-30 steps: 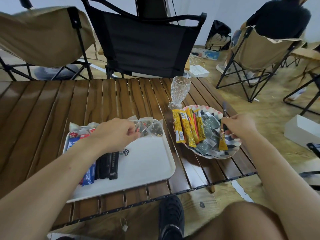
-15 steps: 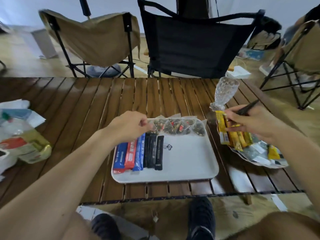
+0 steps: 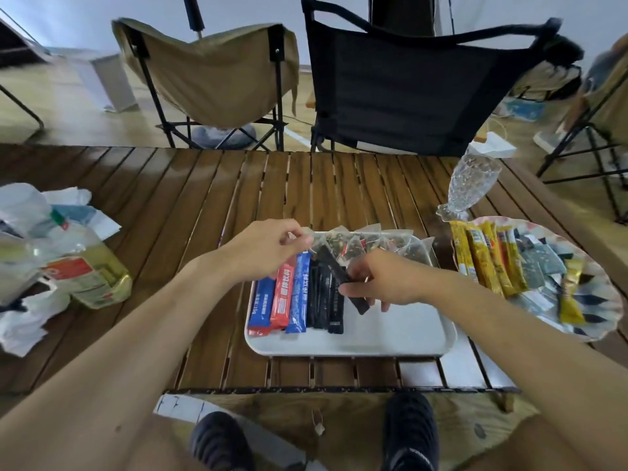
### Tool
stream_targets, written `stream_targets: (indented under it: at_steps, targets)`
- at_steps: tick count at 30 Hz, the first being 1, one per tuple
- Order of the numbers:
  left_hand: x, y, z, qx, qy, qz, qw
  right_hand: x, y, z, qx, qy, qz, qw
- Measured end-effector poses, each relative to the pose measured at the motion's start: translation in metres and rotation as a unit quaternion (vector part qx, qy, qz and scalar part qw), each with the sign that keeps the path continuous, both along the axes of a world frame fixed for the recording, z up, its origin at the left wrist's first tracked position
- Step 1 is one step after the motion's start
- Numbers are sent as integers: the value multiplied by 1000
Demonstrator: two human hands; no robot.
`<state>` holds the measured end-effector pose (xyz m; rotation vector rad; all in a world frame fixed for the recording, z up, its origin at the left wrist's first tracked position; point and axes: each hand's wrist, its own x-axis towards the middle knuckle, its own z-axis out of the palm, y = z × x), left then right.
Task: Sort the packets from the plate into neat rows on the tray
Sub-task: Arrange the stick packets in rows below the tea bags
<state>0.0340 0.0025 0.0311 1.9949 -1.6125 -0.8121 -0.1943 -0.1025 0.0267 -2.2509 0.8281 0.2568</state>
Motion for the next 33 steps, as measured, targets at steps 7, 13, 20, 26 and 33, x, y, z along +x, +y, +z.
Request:
stream_targets:
  at_steps: [7,13,20,26,33]
  targets:
    - [1,-3,-9,18,-4,-37,999,13,7,-2,17,-40,30,999]
    - [0,-6,-9,14,11,-58,998,9,8,-4,35,-62,24,997]
    - [6,-8,-19,13,-32,-9,999,13,11,-6,73,-38,-84,993]
    - [23,0,-20,105,-91,-17,990,19,14,-16,37,36,-129,990]
    - [17,6,-18,193,-106,-77,972,31,23,-21,-23,74,-69,995]
